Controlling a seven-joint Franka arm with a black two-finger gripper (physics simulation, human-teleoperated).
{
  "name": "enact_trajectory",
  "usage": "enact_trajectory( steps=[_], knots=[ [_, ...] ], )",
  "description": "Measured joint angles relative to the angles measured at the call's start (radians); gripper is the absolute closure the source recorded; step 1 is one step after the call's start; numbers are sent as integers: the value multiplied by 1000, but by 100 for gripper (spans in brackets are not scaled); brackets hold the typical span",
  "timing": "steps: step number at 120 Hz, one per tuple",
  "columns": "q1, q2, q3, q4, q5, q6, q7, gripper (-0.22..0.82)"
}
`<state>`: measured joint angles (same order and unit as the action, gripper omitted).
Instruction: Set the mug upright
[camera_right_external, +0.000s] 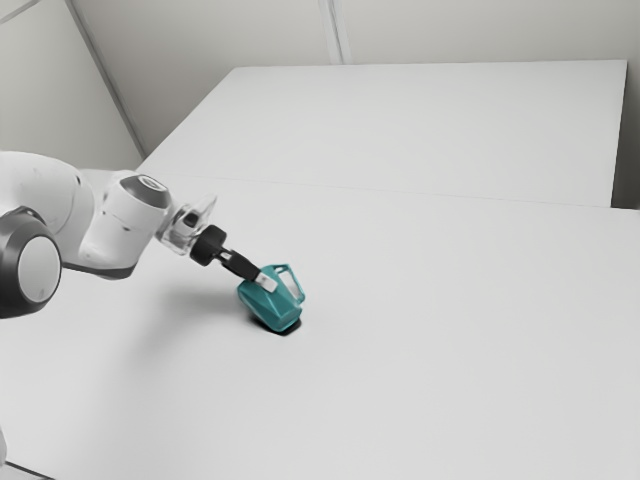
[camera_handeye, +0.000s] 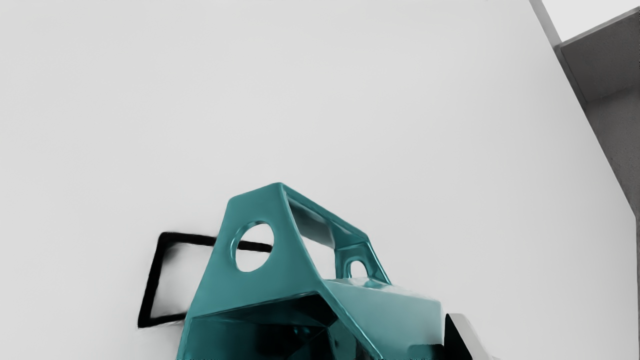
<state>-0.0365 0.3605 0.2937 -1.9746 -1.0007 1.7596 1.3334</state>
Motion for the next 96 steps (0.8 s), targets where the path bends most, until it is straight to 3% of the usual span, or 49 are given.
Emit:
enact_trajectory(
  steps=[43, 63, 96],
  knots=[
    [1, -31, -21, 0, -5, 0, 34, 75],
    [0, -109, -46, -4, 14, 2, 29, 76],
    [-52, -204, -66, -11, 324, 90, -80, 77]
  ],
)
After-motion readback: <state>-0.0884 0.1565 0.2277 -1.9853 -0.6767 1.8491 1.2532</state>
